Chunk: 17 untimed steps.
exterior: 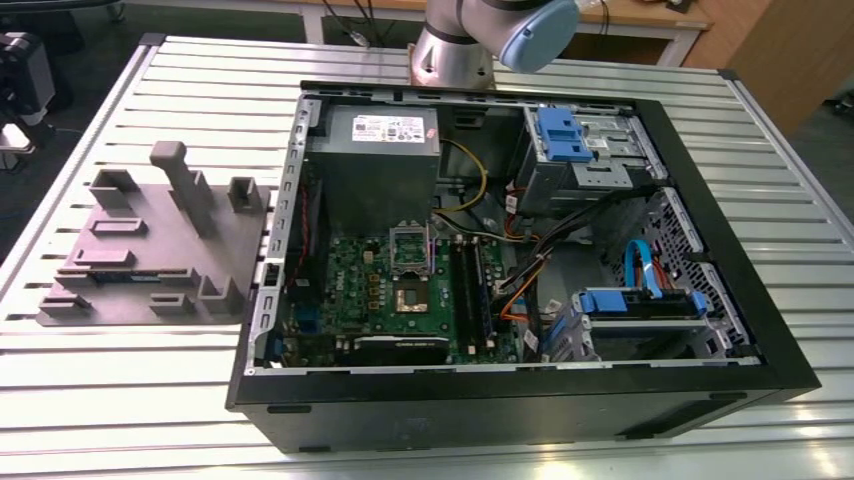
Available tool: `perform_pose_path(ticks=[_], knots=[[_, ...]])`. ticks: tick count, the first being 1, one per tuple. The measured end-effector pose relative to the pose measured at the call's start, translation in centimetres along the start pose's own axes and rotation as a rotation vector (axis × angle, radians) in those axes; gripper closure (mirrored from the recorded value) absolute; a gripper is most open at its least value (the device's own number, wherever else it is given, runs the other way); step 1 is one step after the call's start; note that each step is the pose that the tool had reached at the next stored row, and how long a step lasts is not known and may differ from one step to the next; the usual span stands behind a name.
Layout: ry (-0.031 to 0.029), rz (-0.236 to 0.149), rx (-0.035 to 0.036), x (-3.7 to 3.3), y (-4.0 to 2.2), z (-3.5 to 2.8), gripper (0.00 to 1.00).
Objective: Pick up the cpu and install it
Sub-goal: 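Pick up the cpu and move it towards the insertion slot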
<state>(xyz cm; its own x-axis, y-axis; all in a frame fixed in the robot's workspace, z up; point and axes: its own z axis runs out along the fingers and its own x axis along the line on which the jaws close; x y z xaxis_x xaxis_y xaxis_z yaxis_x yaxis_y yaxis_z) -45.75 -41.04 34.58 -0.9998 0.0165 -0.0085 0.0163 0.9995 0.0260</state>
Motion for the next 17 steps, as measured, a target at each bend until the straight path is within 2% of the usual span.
perform_pose_path(ticks=[17], knots=[[0.0000,0.000,0.0000,0.00,0.01,-0.31,0.53]])
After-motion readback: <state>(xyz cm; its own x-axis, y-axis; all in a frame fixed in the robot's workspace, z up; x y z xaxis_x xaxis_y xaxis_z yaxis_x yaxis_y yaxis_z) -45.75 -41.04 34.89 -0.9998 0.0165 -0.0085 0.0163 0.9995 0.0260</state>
